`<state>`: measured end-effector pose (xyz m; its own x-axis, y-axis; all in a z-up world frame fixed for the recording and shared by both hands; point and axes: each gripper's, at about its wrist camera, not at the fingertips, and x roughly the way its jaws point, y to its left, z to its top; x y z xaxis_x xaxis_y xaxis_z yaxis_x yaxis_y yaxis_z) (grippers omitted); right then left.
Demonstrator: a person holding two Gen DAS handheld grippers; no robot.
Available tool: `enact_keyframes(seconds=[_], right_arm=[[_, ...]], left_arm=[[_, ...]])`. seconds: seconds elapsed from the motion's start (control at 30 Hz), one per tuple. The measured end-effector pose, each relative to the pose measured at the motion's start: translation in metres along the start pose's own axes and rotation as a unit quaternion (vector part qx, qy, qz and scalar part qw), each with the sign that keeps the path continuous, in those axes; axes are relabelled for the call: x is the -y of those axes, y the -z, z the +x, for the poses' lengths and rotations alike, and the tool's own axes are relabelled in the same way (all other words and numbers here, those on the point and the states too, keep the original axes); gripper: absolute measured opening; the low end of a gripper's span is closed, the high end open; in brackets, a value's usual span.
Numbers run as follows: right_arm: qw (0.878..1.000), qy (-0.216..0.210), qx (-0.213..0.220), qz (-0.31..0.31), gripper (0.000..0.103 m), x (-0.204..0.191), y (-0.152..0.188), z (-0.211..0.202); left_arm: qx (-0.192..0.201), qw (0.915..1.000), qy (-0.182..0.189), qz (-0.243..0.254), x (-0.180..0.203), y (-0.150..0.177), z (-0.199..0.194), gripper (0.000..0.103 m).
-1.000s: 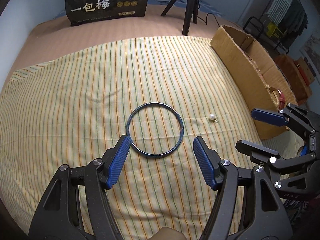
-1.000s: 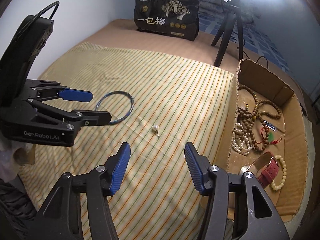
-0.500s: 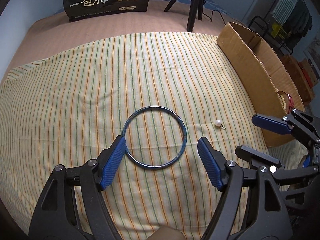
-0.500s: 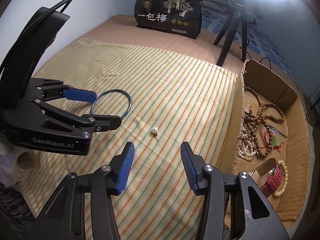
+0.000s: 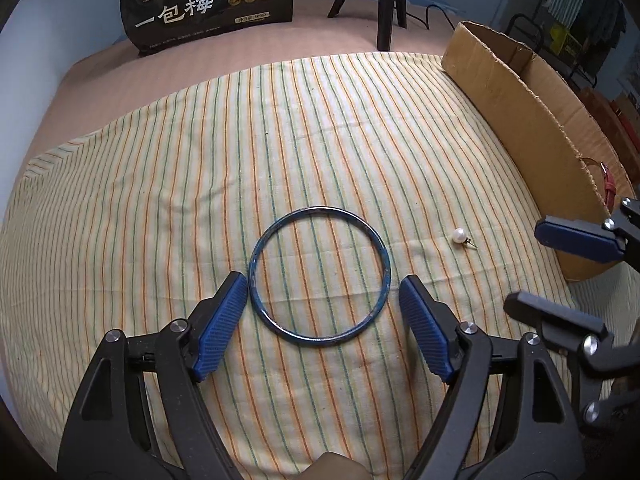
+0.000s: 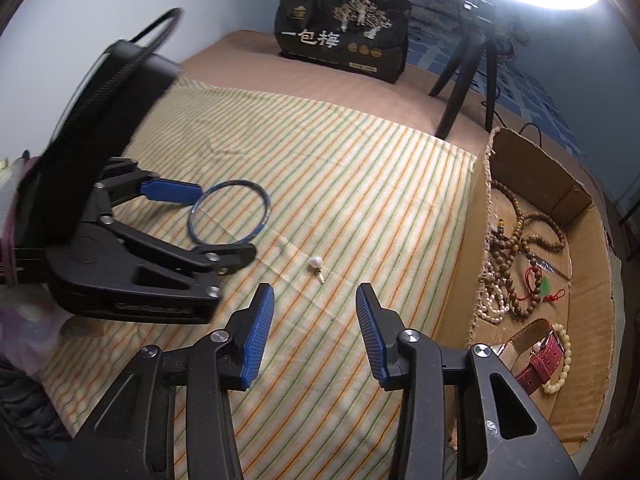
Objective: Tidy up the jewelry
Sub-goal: 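Close the left tool on the dark blue bangle while the right tool grips the second pearl earring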
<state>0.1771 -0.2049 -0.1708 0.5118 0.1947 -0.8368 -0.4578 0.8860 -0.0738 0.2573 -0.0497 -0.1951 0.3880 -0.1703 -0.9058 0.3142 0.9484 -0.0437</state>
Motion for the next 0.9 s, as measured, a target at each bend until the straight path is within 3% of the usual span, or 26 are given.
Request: enact_keyframes(seconds=[0.2, 0.27, 0.53, 0.9], right_arm=[[1.0, 0.005, -0.005, -0.007, 0.04, -0.003, 0.002, 0.003], [1.0, 0.005, -0.007, -0.006, 0.04, -0.003, 0.001, 0.006], [1.0, 0.0, -0.016, 0.001, 0.04, -0.005, -0.008, 0.021], [0.999, -0.012, -0.031, 0.025, 0.03, 0.002, -0.016, 0.045]], left_arm=[[0.004, 1.0, -0.004, 0.0, -0.006, -0.002, 0.002, 0.08], [0.005, 1.0, -0.006, 0.0, -0.01, -0.001, 0.001, 0.074], [0.008, 0.9997, -0.013, -0.019, -0.034, 0.002, -0.004, 0.074], [0.012, 0.9995, -0.006, -0.028, -0.042, 0.007, -0.007, 0.074]])
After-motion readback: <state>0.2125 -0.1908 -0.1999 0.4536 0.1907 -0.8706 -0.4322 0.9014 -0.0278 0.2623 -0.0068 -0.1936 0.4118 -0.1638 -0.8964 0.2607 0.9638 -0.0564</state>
